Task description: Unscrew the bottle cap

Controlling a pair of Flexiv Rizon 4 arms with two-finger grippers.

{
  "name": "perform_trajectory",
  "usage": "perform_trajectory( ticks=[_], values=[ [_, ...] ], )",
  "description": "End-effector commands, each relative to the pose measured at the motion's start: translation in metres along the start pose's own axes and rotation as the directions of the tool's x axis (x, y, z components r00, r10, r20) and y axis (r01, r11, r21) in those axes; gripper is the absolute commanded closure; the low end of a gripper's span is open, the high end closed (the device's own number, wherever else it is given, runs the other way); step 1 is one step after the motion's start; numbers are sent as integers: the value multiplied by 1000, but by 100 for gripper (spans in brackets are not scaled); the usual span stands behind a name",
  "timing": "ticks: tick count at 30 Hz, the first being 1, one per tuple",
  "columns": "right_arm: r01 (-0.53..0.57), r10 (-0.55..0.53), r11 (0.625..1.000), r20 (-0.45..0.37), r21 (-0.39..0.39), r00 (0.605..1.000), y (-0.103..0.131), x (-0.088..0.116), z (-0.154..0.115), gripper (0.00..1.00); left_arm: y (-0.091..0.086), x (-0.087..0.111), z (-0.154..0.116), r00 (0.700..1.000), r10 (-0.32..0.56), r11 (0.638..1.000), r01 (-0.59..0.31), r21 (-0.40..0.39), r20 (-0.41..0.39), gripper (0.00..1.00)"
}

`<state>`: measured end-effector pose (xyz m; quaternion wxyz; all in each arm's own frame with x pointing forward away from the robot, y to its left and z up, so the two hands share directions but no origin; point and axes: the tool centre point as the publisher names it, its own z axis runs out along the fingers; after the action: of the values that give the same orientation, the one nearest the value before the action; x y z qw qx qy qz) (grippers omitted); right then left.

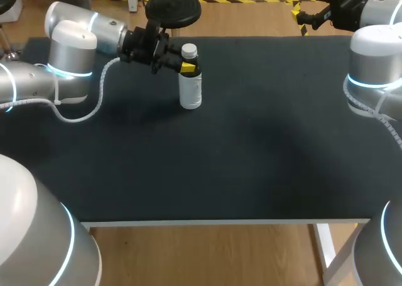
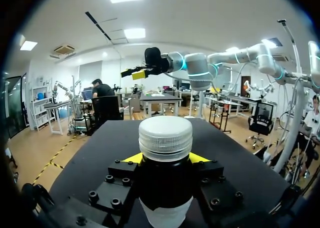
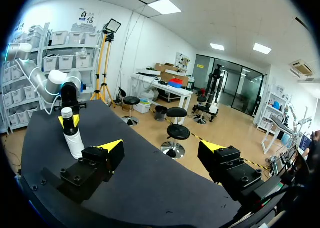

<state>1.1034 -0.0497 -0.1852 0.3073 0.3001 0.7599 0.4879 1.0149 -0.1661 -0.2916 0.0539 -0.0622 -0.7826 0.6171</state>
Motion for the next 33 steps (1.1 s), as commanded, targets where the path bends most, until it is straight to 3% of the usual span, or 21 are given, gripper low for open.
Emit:
perform_trajectory(
  ticks=[1, 2, 3, 4, 5, 8, 9, 10, 11, 14, 20, 22, 24, 26, 28, 30, 33],
  values=[
    [0, 0, 1000, -2, 2, 1000, 1, -1, 0, 0, 0, 0, -1, 1000, 3, 1000, -3, 3, -4, 100],
    [0, 0, 1000, -2, 2, 1000, 1, -1, 0, 0, 0, 0, -1, 1000, 3, 1000, -3, 3, -5, 100],
    [0, 0, 1000, -2, 2, 1000, 1, -1, 0, 0, 1, -1, -1, 1000, 3, 1000, -3, 2, -6, 92],
    [0, 0, 1000, -2, 2, 1000, 1, -1, 0, 0, 1, -1, -1, 1000, 1, 1000, -1, 2, -7, 68],
    [0, 0, 1000, -2, 2, 1000, 1, -1, 0, 0, 1, -1, -1, 1000, 1, 1000, -1, 2, -8, 58],
    [0, 0, 1000, -2, 2, 1000, 1, -1, 0, 0, 1, -1, 0, 1000, 3, 1000, -2, 2, -11, 49],
    [0, 0, 1000, -2, 2, 1000, 1, -1, 0, 0, 1, -1, 0, 1000, 4, 1000, -4, 3, -11, 38],
    [0, 0, 1000, -2, 2, 1000, 1, -1, 0, 0, 1, 0, 0, 1000, 6, 1000, -6, 4, -11, 55],
    [0, 0, 1000, -2, 2, 1000, 1, -1, 0, 0, 1, 0, 0, 1000, 7, 1000, -7, 6, -12, 56],
    [0, 0, 1000, -2, 2, 1000, 1, -1, 0, 0, 0, 0, 0, 1000, 10, 1000, -10, 10, -13, 51],
    [0, 0, 1000, -2, 2, 1000, 1, -1, 0, 0, -1, 0, 1, 1000, 16, 1000, -16, 15, -17, 51],
    [0, 0, 1000, -2, 2, 1000, 1, -1, 0, 0, -1, 0, 1, 1000, 18, 1000, -17, 19, -18, 57],
    [0, 0, 1000, -2, 2, 1000, 1, -1, 0, 0, -1, 0, 2, 1000, 23, 999, -22, 24, -17, 52],
    [0, 0, 1000, -2, 2, 1000, 1, -1, 0, 0, -2, 0, 1, 1000, 25, 999, -25, 26, -17, 54],
    [0, 0, 1000, -2, 2, 1000, 1, -1, 0, 0, -2, 0, 1, 1000, 23, 999, -23, 27, -17, 84],
    [0, 0, 1000, -2, 2, 1000, 1, -1, 0, 0, -1, 0, 1, 1000, 22, 999, -21, 27, -17, 100],
    [0, 0, 1000, -2, 2, 1000, 1, -1, 0, 0, -1, 0, 1, 1000, 23, 999, -22, 27, -17, 100]
  ],
)
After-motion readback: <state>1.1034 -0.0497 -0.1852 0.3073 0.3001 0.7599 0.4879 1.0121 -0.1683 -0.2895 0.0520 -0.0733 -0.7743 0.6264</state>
